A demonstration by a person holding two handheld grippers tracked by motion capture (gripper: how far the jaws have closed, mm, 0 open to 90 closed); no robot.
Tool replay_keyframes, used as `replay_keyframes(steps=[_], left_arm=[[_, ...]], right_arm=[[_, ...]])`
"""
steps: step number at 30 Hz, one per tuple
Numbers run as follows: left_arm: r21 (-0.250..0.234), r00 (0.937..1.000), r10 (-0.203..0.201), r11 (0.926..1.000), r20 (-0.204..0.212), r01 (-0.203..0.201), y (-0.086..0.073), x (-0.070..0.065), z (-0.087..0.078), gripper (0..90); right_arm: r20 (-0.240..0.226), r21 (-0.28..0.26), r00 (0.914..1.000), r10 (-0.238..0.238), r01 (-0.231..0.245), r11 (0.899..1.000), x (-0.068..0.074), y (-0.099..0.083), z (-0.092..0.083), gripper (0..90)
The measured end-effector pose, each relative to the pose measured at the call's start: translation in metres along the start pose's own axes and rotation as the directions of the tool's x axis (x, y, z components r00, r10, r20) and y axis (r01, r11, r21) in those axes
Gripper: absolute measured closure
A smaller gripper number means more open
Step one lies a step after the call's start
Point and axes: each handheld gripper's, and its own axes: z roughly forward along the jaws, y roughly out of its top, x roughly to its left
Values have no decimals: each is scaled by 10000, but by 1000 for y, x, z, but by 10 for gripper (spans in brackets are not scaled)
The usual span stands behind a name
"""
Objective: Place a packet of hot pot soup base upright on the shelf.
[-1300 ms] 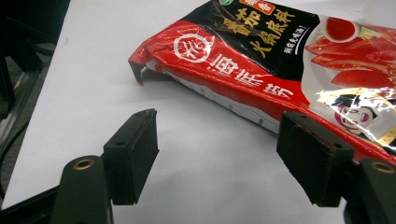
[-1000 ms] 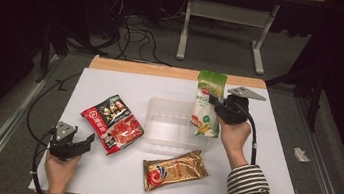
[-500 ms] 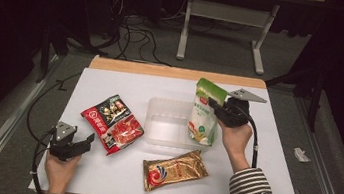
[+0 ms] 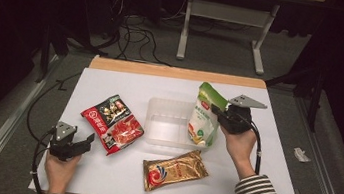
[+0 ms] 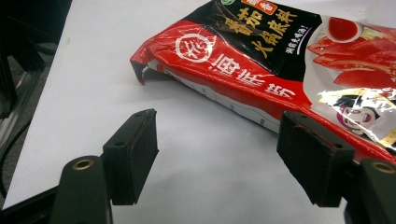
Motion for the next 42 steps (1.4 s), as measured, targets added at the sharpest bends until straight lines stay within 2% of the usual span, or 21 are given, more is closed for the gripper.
replay_keyframes(steps=[4, 9, 13, 17, 22, 27, 33, 37, 38, 42], left_arm=[[8, 10000, -26, 10000, 18, 26, 0, 0, 0, 294], [24, 10000, -30, 10000, 19, 30, 0, 0, 1, 293], [109, 10000, 29, 9999, -14, -29, 0, 0, 1, 294], [83, 10000, -41, 10000, -30, 41, 0, 0, 1, 294], [122, 10000, -10, 9999, -9, 10, 0, 0, 1, 295], [120, 10000, 3, 9999, -31, -3, 0, 0, 1, 295], [129, 10000, 30, 9999, 7, -30, 1, 0, 1, 296], [129, 10000, 59, 9999, 22, -59, 1, 0, 1, 297], [126, 10000, 58, 9999, 39, -59, 1, 0, 1, 297], [122, 10000, 70, 9999, 10, -70, 0, -1, 1, 297]], right_arm=[[5, 60, 9998, -176, 176, 9998, 1, -7, -2, 899], [53, 111, 9999, -135, 134, 9998, 0, -17, -4, 897], [-52, 52, 9999, 144, -143, 9999, -3, -22, -4, 896], [-47, 45, 9997, 224, -224, 9997, -2, -24, -5, 895], [-57, -229, 9993, 379, -380, 9990, -2, -31, -8, 896], [-18, -130, 9992, 391, -392, 9991, -1, -35, -9, 888], [20, -723, 9990, 456, -453, 9964, -1, -37, -18, 751], [35, -745, 9990, 456, -452, 9962, -3, -40, -24, 691], [-1, -879, 9984, 566, -564, 9945, -6, -43, -29, 645], [-11, -1018, 9969, 787, -784, 9917, -9, -47, -38, 600]])
